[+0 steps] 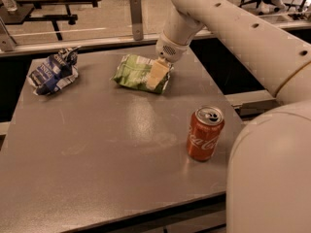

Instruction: Move green jalapeno chip bag near blue chip bag

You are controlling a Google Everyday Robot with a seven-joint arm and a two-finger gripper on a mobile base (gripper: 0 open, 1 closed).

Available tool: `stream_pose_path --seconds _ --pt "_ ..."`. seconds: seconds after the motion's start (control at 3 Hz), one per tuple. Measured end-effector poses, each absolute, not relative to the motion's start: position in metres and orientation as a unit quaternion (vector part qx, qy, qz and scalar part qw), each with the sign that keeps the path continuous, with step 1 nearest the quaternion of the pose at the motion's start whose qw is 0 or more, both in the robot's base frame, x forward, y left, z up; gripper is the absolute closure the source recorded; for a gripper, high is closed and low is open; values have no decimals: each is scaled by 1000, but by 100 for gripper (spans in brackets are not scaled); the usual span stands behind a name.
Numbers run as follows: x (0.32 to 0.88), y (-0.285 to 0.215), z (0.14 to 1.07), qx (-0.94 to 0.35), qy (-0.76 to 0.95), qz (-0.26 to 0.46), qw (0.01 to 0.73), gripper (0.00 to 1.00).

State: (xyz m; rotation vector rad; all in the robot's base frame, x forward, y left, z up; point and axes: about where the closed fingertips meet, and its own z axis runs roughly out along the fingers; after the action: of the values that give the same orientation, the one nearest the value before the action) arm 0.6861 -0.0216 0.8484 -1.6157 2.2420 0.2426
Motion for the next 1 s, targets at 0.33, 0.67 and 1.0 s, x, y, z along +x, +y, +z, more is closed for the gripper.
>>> stream_pose_path --seconds 0.33,0.67,1.0 --pt "679 -13 857 -583 790 84 173 61" --pt "681 19 884 -612 766 92 172 93" --pt "686 47 904 -630 748 103 183 100"
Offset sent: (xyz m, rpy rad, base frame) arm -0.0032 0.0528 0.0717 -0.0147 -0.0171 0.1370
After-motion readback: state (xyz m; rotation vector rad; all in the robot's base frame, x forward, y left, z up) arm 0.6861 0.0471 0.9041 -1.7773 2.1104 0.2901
